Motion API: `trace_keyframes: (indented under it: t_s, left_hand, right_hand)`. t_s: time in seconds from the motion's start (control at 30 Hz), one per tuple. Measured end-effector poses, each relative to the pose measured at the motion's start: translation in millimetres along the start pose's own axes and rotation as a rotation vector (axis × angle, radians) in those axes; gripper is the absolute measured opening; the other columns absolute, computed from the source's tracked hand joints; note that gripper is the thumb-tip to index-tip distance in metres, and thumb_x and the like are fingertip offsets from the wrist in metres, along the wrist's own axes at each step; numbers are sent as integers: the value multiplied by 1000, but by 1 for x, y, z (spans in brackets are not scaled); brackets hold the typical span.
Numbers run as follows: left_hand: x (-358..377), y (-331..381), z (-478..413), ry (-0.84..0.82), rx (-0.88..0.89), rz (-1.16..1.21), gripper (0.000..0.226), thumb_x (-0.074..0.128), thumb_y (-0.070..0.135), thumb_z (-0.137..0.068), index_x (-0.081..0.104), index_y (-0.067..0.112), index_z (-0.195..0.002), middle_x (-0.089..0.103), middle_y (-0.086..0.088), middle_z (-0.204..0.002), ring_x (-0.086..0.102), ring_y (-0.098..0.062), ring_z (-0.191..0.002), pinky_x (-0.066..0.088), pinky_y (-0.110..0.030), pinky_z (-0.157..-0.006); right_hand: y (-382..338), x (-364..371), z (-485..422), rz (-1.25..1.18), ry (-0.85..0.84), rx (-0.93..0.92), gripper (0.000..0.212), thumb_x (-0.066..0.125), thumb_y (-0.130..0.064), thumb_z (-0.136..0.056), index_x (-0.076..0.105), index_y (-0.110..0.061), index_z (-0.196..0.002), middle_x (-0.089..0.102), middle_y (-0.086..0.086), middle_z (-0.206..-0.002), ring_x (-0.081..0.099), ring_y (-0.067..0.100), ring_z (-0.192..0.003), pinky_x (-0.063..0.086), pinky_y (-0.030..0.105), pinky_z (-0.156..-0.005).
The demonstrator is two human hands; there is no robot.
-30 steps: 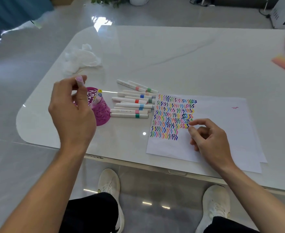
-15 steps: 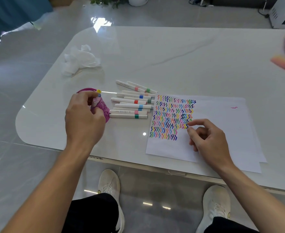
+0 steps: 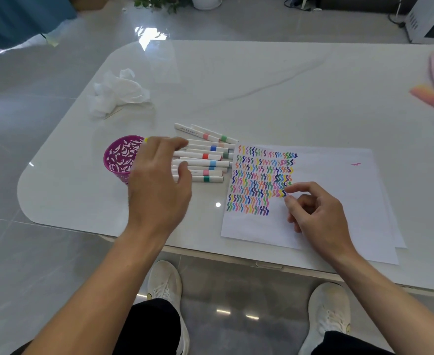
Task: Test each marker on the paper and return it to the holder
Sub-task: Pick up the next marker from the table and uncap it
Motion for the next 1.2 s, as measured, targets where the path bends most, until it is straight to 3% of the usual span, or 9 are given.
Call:
trace_keyframes:
  t_s: [0.13, 0.33, 0.5, 0.73, 0.97, 1.2]
  left_hand:
    - [25, 0, 6, -205, 62, -40, 26, 67, 17, -93, 66, 21, -119, 67, 4, -113, 63, -15, -100, 55, -33, -84]
    - [59, -12, 11, -412, 71, -186, 28, 56, 23, -99, 64, 23, -126, 61, 4, -126, 55, -19, -113, 49, -34, -83]
    - [74, -13, 5, -381, 61, -216, 23, 59, 20, -98, 66, 18, -120, 60, -1, -116, 55, -23, -107, 52, -39, -74]
    - [78, -13, 4, -378, 44, -230, 16, 71, 25, -91, 69, 18, -105, 59, 1, -106, 53, -21, -99, 48, -36, -68]
    - [73, 1, 0, -359, 144, -146, 11, 72, 21, -90, 63, 19, -96, 67, 5, -102, 49, -18, -98, 47, -36, -66]
    - [68, 22, 8, -248, 373, -86, 23, 64, 15, -93, 68, 12, -115, 68, -4, -105, 53, -23, -98, 51, -38, -69]
  right_hand:
    - [1, 0, -1, 1, 2, 2, 12, 68, -10, -96, 68, -21, -101, 66, 3, -58, 60, 12, -49, 50, 28, -54]
    - [3, -2, -2, -17, -11, 20, 11, 67, -11, -97, 68, -20, -102, 66, 4, -58, 60, 14, -49, 50, 29, -54]
    - [2, -3, -2, -46, -16, 46, 11, 66, -11, -97, 68, -20, -103, 65, 8, -59, 59, 16, -49, 50, 29, -54]
    - [3, -4, -3, -67, -25, 58, 10, 65, -12, -98, 68, -20, -103, 66, 7, -60, 58, 20, -48, 48, 29, -55]
    - [2, -8, -3, -93, -47, 61, 9, 64, -15, -100, 67, -21, -106, 67, 7, -62, 59, 22, -49, 46, 24, -54]
    - [-1, -7, 0, -55, -25, 10, 12, 64, -11, -99, 67, -21, -103, 64, 6, -59, 56, 15, -48, 49, 27, -56]
Point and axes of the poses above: each hand's wrist, its own z-axis away from the middle knuckle, its own x-axis out of the palm, y = z × x, the point moved 3 cm from there along -z, towards the middle knuckle
